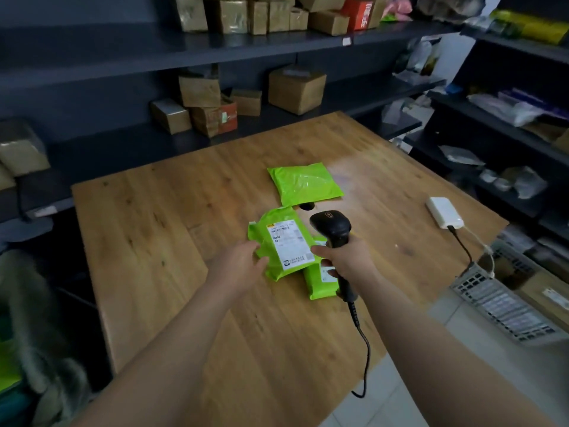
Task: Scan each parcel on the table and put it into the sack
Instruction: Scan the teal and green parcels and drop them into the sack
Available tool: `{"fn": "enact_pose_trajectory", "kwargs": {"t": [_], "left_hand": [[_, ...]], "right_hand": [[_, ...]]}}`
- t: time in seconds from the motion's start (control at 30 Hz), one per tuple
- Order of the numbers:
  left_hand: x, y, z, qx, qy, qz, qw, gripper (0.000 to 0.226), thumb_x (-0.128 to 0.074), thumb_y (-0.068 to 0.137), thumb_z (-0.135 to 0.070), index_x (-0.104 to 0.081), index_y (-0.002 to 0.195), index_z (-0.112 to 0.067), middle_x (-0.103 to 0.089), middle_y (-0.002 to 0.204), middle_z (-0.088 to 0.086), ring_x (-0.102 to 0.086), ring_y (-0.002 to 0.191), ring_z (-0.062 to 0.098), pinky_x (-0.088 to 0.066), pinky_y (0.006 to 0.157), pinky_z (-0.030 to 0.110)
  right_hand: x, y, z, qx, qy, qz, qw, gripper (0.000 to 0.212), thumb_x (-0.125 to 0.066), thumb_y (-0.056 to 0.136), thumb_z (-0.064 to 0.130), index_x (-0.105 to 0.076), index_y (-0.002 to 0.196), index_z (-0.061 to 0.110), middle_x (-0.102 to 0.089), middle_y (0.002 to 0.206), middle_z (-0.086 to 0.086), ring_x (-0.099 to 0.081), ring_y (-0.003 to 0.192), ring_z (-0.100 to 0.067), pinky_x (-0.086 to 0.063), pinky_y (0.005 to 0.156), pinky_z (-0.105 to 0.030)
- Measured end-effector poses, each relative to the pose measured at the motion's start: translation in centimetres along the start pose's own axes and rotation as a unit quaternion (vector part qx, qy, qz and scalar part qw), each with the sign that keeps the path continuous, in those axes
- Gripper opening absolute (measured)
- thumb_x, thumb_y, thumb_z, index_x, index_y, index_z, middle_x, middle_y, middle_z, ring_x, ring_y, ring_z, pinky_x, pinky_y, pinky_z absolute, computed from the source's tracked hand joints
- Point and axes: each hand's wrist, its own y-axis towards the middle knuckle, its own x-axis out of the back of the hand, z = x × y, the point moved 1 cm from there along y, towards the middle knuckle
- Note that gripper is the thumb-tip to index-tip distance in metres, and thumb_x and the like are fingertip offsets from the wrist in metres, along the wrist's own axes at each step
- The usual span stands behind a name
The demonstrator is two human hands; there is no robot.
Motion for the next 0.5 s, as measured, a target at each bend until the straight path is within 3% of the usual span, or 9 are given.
{"fn": "enact_pose_trajectory", "kwargs": {"t": [0.07,0.2,0.3,0.43,0.5], "left_hand": [[-1.0,2.3,0.4,0.024,0.007,0.017,1.0,0.039,-0.053,0.093,-0.043,-0.058,0.124,-0.019,-0.063,0.119,0.005,-0.059,0.112,0.027,-0.048,0.085,0.034],[-3.8,5.5,0.9,0.088,-0.013,0.072,0.993,0.049,-0.05,0.094,-0.045,-0.05,0.129,-0.012,-0.059,0.127,0.011,-0.055,0.117,0.03,-0.046,0.093,0.038],[-5.8,6.7,0.9,0.147,-0.07,0.095,0.982,0.05,-0.052,0.093,-0.046,-0.049,0.125,-0.008,-0.061,0.123,0.014,-0.056,0.114,0.032,-0.046,0.09,0.036],[-7.1,7.0,0.2,0.181,-0.279,0.044,0.942,0.044,-0.065,0.09,-0.029,-0.053,0.128,-0.011,-0.063,0.125,0.006,-0.059,0.114,0.025,-0.046,0.094,0.032],[-7.0,6.5,-0.3,0.208,-0.368,-0.005,0.906,0.04,-0.07,0.086,-0.019,-0.058,0.123,-0.009,-0.067,0.12,0.007,-0.063,0.11,0.025,-0.049,0.097,0.04]], "right_hand": [[-0.7,2.4,0.4,-0.003,-0.024,0.002,1.0,0.032,-0.083,0.073,0.019,-0.06,0.092,0.008,-0.059,0.076,-0.007,-0.058,0.066,-0.021,-0.049,0.059,-0.034],[-2.1,6.1,0.5,-0.002,-0.055,0.027,0.998,0.029,-0.083,0.075,0.019,-0.054,0.077,0.012,-0.05,0.064,0.001,-0.044,0.054,-0.012,-0.035,0.047,-0.023],[-3.1,8.1,0.1,-0.007,-0.039,0.049,0.998,0.025,-0.082,0.075,0.013,-0.057,0.073,0.013,-0.056,0.065,0.002,-0.05,0.056,-0.01,-0.037,0.039,-0.014],[-3.6,9.1,-0.2,-0.026,-0.019,0.104,0.994,0.03,-0.081,0.077,0.013,-0.066,0.1,0.002,-0.07,0.098,-0.014,-0.066,0.082,-0.025,-0.056,0.07,-0.033],[-3.3,8.9,-0.3,-0.024,0.001,0.117,0.993,0.036,-0.081,0.077,0.013,-0.065,0.106,-0.002,-0.07,0.105,-0.017,-0.068,0.094,-0.031,-0.056,0.083,-0.043]]}}
